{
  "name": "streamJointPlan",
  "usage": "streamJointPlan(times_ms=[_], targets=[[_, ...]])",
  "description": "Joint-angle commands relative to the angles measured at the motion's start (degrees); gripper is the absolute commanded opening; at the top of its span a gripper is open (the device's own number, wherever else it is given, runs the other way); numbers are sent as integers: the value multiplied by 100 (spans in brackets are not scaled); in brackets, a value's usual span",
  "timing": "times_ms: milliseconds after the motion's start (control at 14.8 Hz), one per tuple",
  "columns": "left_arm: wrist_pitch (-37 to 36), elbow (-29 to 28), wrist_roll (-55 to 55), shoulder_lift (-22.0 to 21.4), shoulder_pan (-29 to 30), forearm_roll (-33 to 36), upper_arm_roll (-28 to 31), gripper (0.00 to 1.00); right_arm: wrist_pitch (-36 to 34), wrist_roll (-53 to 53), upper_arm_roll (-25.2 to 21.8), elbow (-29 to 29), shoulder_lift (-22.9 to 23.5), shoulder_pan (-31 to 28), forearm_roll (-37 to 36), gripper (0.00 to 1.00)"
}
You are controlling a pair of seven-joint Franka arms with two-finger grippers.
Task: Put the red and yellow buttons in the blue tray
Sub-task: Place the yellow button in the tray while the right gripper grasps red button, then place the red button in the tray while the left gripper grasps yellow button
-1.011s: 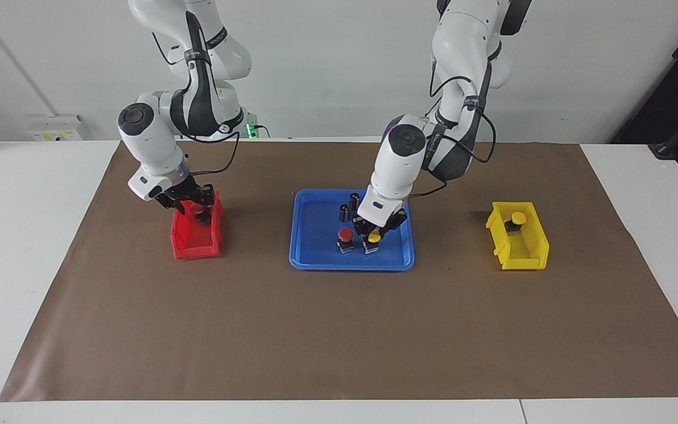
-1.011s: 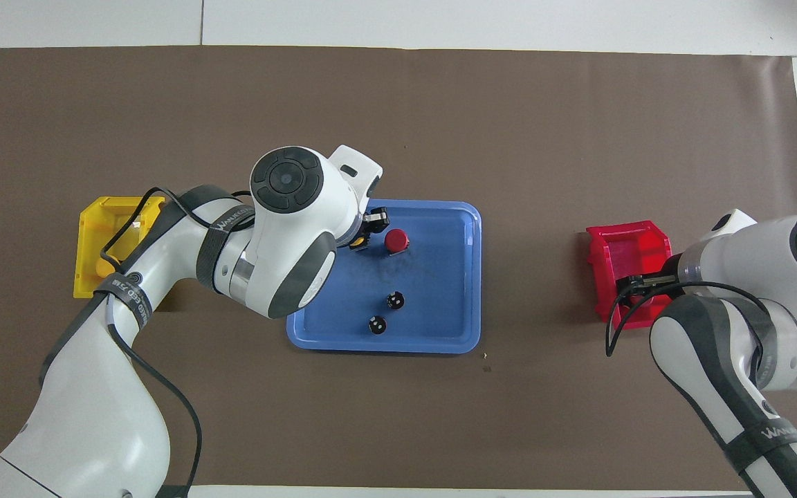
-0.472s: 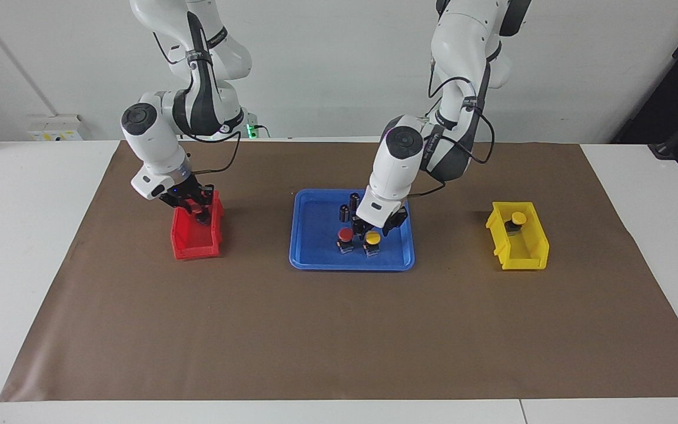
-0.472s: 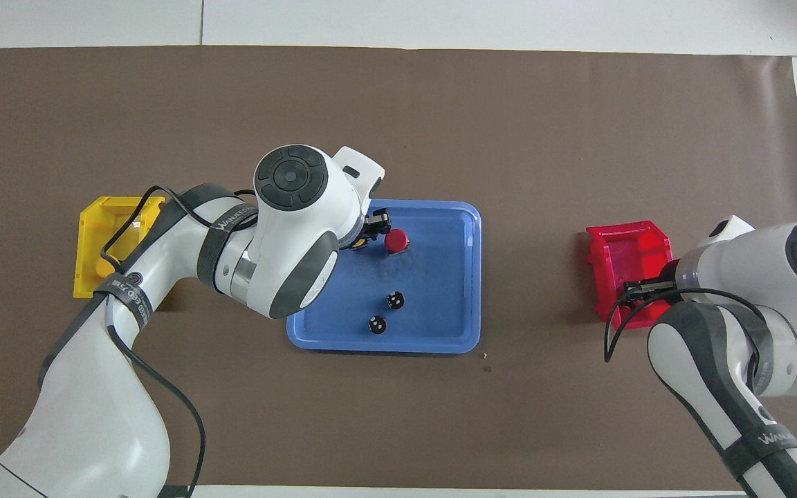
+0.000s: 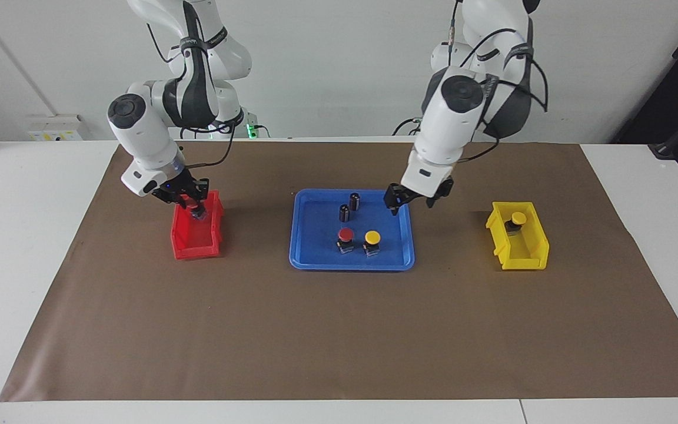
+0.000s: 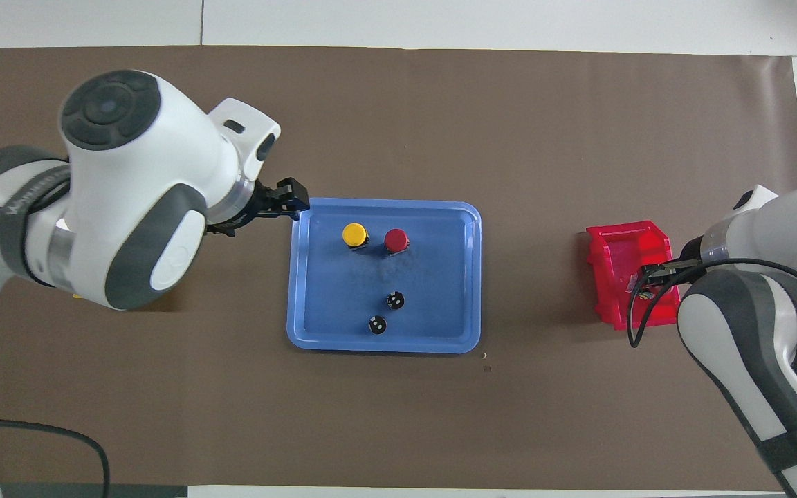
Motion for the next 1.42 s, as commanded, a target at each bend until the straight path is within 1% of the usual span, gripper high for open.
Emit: streamJointPlan(times_ms=[0, 67, 135, 202, 270, 337, 404, 472, 539, 607, 742, 944, 1011, 1146, 1348], targets=[[-400, -177, 1355, -351, 1019, 281, -25, 99, -920, -112, 87, 1335, 537, -35, 19, 31], [-391, -212, 1708, -370, 1327, 290, -16, 99, -1027, -24, 122, 1635, 651, 17, 89, 31], [-348, -273, 1938, -378, 1600, 299, -16, 99, -993, 299, 218, 1951, 826, 227, 107, 31], [-304, -413, 2218, -413, 1864, 299, -16, 97, -914, 763, 236, 2093, 924, 498, 107, 31], [-216, -606, 2587, -527, 2145, 299, -25, 94, -722, 1281, 237, 2112, 951, 858, 107, 31], [2, -930, 2930, -650, 2339, 299, -25, 89, -502, 1773, 237, 2112, 1012, 1192, 107, 32], [309, -1246, 3142, -790, 2428, 299, -25, 82, -352, 2205, 237, 2173, 1143, 1439, 107, 32], [556, -1571, 3214, -922, 2490, 299, -25, 79, -159, 2557, 237, 2287, 1345, 1703, 107, 32], [671, -1775, 3267, -1019, 2517, 299, -25, 74, 208, 2856, 237, 2271, 1538, 1949, 99, 32], [707, -1890, 3285, -1064, 2517, 299, -25, 71, 516, 3103, 237, 2183, 1636, 2134, 99, 32], [891, -2206, 3285, -1187, 2543, 299, -25, 71, 703, 3325, 237, 2121, 1846, 2424, 29, 32], [1602, -2795, 3276, -1301, 2535, 299, -34, 71, 1106, 3360, 237, 1683, 1778, 2470, 28, 32], [1691, -2909, 3276, -1328, 2526, 299, -34, 71, 1256, 3378, 237, 1612, 1812, 2505, 28, 32], [1788, -3007, 3267, -1319, 2517, 299, -34, 71, 1433, 3422, 237, 1463, 1918, 2619, 28, 32], [2244, -3218, 3215, -1275, 2482, 299, -34, 71, 1749, 3439, 237, 1260, 2005, 2654, 20, 34]])
